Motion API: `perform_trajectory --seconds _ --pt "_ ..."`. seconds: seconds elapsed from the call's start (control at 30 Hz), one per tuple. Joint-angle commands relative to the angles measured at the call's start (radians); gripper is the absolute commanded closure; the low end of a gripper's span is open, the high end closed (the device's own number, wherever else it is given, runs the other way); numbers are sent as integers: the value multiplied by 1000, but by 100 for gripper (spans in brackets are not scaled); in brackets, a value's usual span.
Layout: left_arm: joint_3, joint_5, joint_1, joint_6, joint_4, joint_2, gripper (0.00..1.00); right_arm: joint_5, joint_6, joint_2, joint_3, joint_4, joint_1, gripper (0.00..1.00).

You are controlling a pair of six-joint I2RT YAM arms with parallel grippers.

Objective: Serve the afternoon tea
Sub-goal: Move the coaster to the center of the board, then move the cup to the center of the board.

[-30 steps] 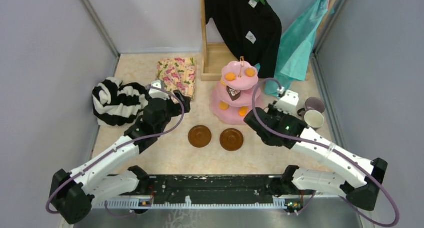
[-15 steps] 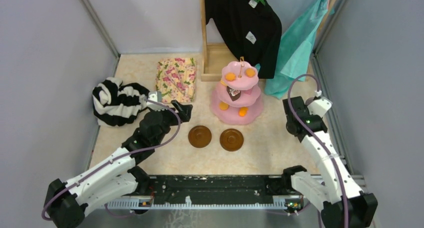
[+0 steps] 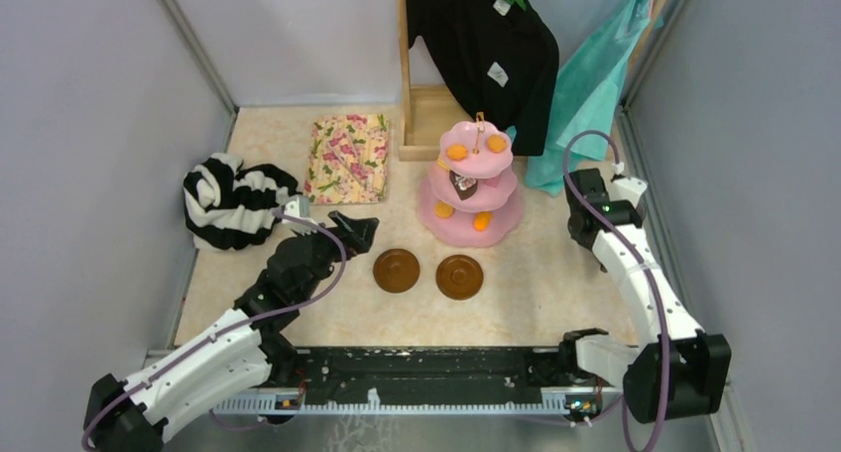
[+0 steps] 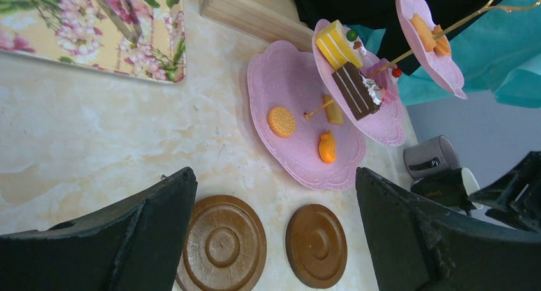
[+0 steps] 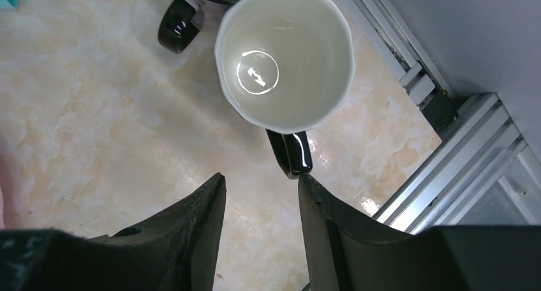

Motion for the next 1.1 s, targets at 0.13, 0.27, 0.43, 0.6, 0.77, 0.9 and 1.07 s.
perform_trajectory --seconds 0.13,0.27,0.43,0.6,0.77,0.9,1.07 --pt "-43 40 -6 -66 -40 -82 1 27 -140 126 145 -5 -35 54" --pt "-59 36 -7 -60 -28 -96 1 38 -204 109 126 52 -41 54" --pt "-59 54 -7 -70 -31 -79 1 23 -243 159 155 94 -59 54" --pt "-60 50 -7 -72 -36 -87 1 11 -256 211 184 117 -75 55" --pt "-62 39 -8 -67 -45 -95 1 -19 -260 250 183 169 -100 56" --pt "-64 35 -8 -65 -52 -98 1 -58 -251 271 174 203 -115 58" --pt "-62 22 -9 -61 -61 -99 1 -66 -249 285 158 228 -124 73"
